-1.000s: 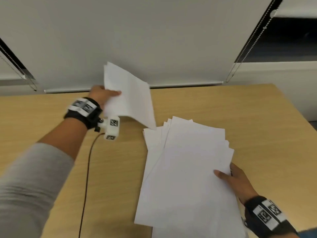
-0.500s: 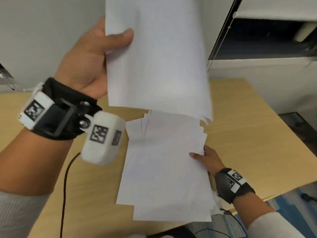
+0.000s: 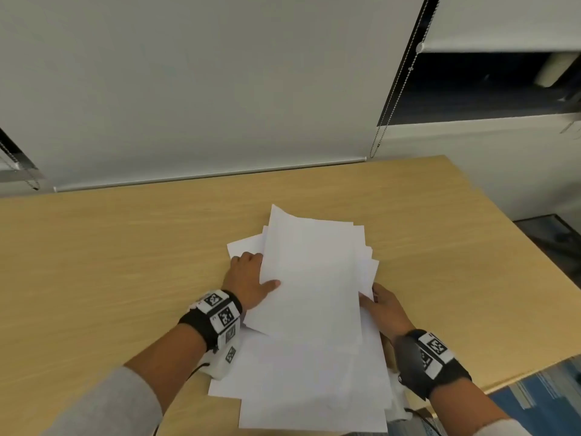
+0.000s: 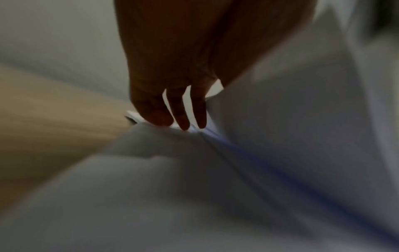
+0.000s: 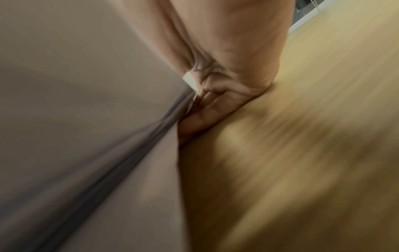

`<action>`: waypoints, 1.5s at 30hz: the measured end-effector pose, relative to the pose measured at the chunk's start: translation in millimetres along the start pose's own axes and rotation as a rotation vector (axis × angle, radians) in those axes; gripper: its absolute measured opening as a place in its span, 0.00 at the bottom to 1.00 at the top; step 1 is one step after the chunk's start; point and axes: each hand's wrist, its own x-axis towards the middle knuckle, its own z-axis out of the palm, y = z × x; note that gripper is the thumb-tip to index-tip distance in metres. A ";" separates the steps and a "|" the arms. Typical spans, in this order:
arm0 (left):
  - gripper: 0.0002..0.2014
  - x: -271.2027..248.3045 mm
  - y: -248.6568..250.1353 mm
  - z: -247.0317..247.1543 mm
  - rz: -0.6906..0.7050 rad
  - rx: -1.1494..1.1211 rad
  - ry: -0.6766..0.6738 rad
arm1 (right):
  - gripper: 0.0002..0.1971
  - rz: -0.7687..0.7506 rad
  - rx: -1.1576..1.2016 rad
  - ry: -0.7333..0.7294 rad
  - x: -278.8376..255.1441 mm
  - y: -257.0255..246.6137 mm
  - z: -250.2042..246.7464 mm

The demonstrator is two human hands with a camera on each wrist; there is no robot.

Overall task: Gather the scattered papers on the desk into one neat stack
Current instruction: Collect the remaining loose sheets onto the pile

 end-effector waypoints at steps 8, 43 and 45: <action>0.22 -12.6 -16.2 4.5 0.019 0.167 0.074 | 0.16 0.100 0.136 0.101 -3.4 -7.9 7.2; 0.27 -59.3 -62.2 -22.8 0.138 0.027 -0.373 | 0.22 0.218 0.105 -0.223 -39.4 -8.3 21.6; 0.27 -62.4 -67.0 -27.2 0.130 -0.045 -0.365 | 0.24 0.195 0.079 -0.203 -36.9 -5.6 23.7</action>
